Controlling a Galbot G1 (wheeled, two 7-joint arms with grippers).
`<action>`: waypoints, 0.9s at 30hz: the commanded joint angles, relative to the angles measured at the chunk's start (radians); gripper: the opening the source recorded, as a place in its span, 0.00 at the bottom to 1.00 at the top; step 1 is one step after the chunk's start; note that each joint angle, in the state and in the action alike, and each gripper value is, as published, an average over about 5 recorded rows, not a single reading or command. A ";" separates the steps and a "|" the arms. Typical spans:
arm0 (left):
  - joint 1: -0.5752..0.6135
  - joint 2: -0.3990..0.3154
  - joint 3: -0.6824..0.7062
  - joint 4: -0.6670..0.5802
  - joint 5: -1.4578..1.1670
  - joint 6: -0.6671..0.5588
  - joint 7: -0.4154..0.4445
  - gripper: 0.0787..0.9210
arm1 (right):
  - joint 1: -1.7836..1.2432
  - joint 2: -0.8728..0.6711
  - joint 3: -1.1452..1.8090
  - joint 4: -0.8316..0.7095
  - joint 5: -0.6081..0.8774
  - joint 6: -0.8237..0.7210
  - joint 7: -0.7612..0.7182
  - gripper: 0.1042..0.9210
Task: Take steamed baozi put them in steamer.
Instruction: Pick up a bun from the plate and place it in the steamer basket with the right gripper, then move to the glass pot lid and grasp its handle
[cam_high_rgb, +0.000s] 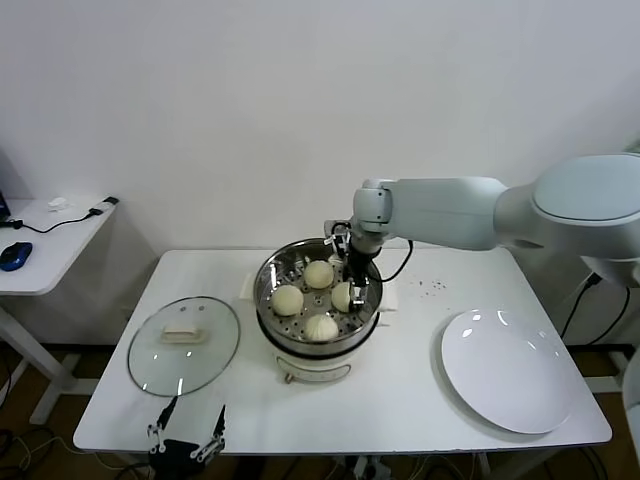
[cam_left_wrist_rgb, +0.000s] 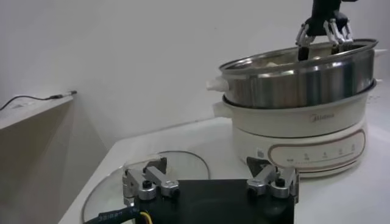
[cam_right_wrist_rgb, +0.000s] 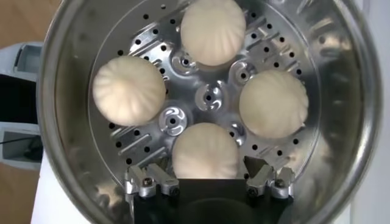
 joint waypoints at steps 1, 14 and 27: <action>0.000 0.005 -0.002 -0.003 0.001 0.001 0.000 0.88 | 0.073 -0.085 0.032 0.057 0.012 0.017 -0.006 0.88; -0.002 -0.004 -0.028 -0.001 0.007 -0.002 -0.002 0.88 | 0.083 -0.546 0.239 0.289 0.088 0.333 0.270 0.88; 0.004 -0.039 -0.050 -0.036 0.035 0.021 0.000 0.88 | -0.876 -0.876 1.199 0.542 -0.008 0.474 0.679 0.88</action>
